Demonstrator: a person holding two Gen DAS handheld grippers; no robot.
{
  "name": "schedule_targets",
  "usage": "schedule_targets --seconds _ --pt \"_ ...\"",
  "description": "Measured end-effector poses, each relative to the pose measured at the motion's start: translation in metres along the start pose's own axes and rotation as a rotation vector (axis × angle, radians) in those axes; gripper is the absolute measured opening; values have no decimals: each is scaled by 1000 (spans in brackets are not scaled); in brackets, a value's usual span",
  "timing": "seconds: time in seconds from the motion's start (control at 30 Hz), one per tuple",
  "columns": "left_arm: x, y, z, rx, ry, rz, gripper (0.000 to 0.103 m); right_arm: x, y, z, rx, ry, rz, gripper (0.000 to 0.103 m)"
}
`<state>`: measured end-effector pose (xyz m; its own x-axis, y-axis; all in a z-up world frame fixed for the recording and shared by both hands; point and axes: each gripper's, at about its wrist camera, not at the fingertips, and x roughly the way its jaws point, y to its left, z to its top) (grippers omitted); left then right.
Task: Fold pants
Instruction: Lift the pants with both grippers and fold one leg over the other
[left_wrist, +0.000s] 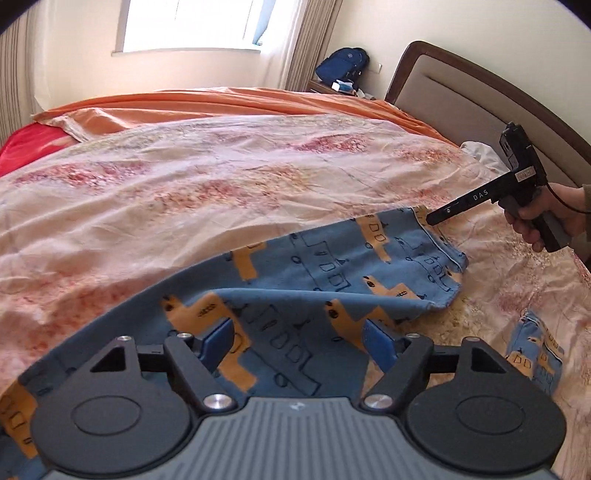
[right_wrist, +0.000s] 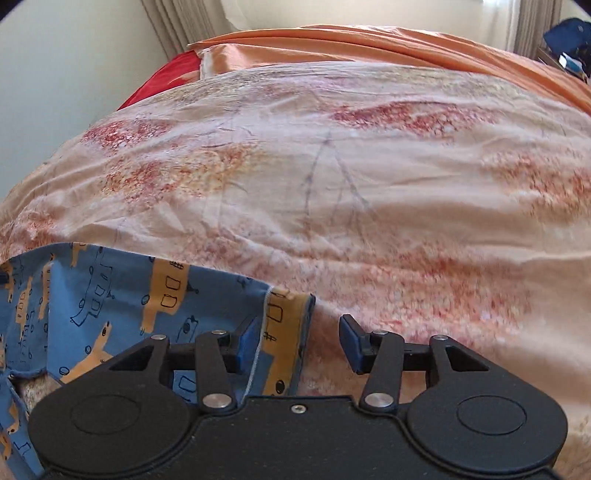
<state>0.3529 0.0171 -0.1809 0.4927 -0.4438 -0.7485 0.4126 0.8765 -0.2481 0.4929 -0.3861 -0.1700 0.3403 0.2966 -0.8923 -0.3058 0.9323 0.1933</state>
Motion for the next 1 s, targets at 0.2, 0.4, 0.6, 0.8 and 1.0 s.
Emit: schedule_targets --seconds 0.2,0.4,0.6,0.8,1.0 --pt "38 -20 5 -24 61 3 81 25 -7 -13 80 38 117 3" --pt "42 -28 19 -11 69 -22 83 0 -36 24 81 -62 100 2" --pt "59 -16 14 -51 111 56 84 34 -19 51 -46 12 -64 12" --pt "4 12 -25 -13 137 100 86 9 -4 22 -88 -53 19 48" --pt "-69 60 -88 -80 175 302 86 -25 35 -19 -204 -88 51 51"
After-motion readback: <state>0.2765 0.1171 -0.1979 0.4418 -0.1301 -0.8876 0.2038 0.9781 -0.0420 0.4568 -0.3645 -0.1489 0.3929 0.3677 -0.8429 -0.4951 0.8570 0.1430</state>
